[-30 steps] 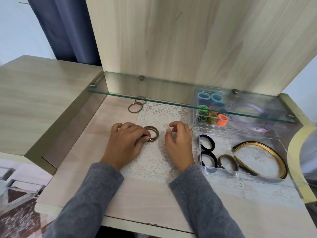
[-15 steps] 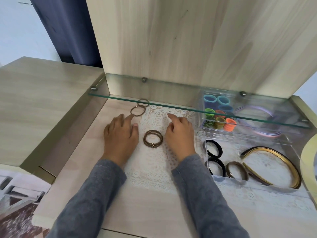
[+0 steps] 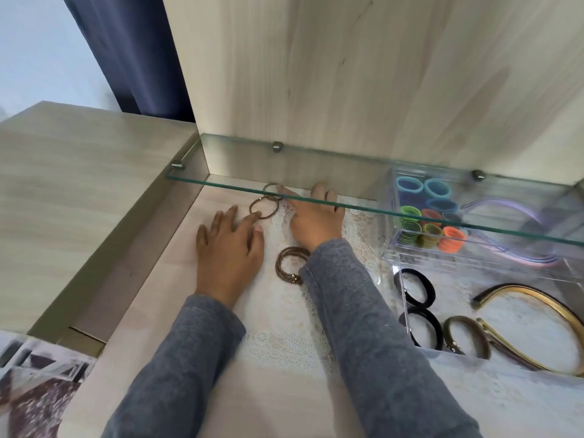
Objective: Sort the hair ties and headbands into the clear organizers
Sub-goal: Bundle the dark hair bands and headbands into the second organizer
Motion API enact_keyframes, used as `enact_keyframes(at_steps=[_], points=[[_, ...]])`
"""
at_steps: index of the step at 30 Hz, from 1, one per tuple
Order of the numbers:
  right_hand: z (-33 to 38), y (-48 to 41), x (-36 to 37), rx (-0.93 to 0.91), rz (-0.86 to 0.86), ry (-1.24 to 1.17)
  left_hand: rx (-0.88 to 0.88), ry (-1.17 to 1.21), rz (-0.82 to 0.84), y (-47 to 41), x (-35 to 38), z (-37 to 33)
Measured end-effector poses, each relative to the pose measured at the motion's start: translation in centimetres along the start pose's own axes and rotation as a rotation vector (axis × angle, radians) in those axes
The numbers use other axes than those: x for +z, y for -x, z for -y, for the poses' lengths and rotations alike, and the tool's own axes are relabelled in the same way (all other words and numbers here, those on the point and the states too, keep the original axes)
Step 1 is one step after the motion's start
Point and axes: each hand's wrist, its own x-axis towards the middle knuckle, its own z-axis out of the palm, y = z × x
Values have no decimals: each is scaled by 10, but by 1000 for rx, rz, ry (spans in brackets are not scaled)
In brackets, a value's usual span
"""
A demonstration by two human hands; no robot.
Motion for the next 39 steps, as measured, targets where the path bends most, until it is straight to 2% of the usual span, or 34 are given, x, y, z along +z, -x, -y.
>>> enact_keyframes(at_steps=[10,18,23,27,34,39], points=[[-8,13,-3,-13,-63,-53,-7,90,-38,2,-3,0],[-27,42,-13,83,-85,-56,65,18,-175,10,-6,-5],[-38,61,-4,91,-231,-66,43,45,-230,19,-12,-13],[-41,75,7,86,-404,-213,-38,79,-263,22,-13,-12],[-44,96,11,96,-481,-217,4,41,-352,25,-8,-8],[-42,98,12,104,-532,-140,-181,70,-284,26,-9,-8]])
